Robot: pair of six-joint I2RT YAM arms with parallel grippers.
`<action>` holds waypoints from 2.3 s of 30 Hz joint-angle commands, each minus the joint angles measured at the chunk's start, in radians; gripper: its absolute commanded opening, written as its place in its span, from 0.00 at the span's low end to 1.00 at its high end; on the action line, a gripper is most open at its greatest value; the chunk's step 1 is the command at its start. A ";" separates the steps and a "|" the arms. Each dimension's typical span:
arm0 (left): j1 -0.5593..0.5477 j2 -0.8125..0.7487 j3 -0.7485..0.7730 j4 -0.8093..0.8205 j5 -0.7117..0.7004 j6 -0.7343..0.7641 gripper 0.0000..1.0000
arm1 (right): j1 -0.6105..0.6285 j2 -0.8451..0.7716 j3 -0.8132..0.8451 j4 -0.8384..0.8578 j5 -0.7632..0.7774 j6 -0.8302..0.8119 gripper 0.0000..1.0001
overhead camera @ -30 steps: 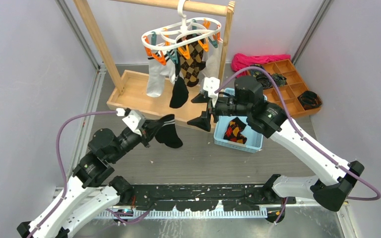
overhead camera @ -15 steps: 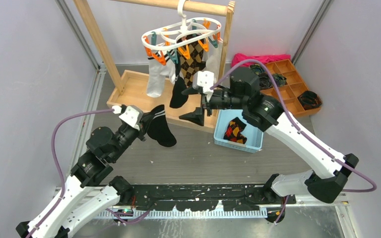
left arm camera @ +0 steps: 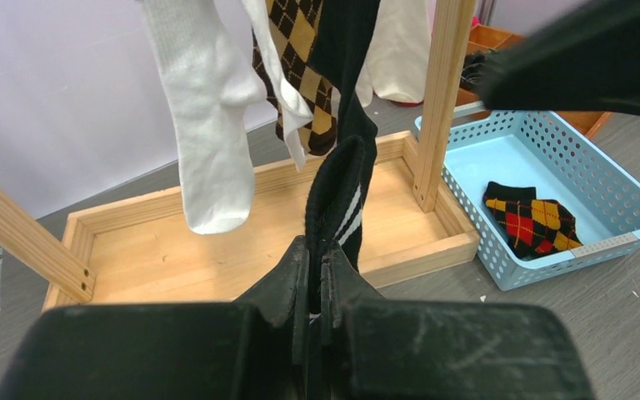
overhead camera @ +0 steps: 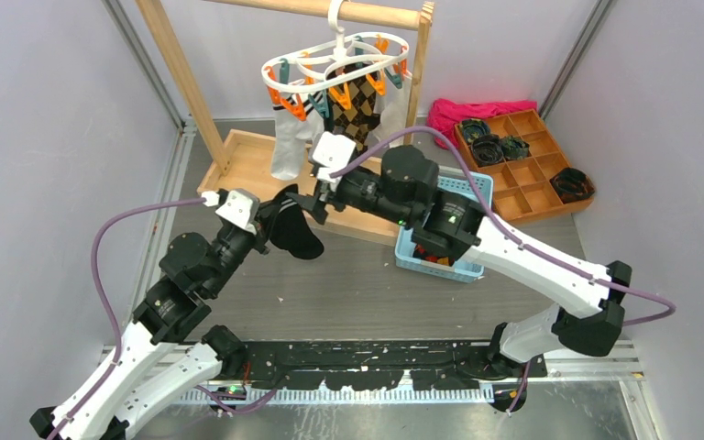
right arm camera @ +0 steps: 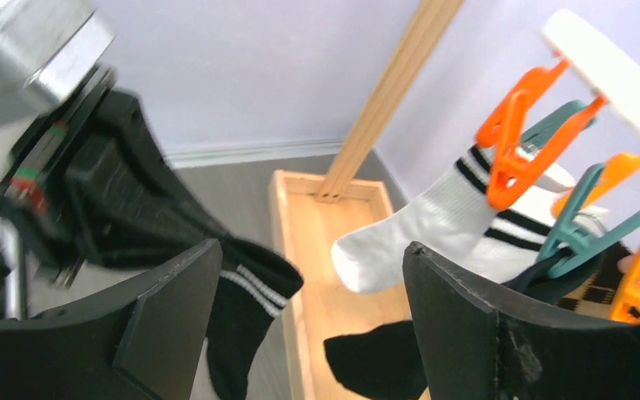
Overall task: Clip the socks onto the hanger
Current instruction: Pick up the sock from the bin, then open the clamp at the hanger.
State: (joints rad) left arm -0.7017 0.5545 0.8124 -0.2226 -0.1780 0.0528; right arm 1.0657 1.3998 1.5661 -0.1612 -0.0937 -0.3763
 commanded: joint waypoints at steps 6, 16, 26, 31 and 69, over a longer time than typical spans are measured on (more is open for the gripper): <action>0.004 -0.031 -0.038 0.079 -0.049 0.002 0.00 | 0.113 0.116 0.123 0.233 0.499 0.054 0.89; 0.004 -0.055 -0.059 0.088 -0.110 0.044 0.00 | 0.112 0.233 0.267 0.299 0.646 0.124 0.75; 0.004 -0.113 -0.055 0.047 -0.089 0.025 0.00 | 0.112 0.337 0.550 -0.018 0.695 0.282 0.72; 0.003 -0.138 -0.059 0.032 -0.085 0.013 0.00 | 0.112 0.361 0.622 -0.124 0.724 0.322 0.70; 0.004 -0.124 -0.061 0.062 -0.081 -0.004 0.00 | 0.030 0.516 0.782 -0.060 0.767 0.275 0.60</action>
State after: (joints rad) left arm -0.7017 0.4236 0.7387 -0.2199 -0.2615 0.0353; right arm 1.1076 1.9106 2.2963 -0.2699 0.6647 -0.0879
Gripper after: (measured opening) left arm 0.036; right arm 0.620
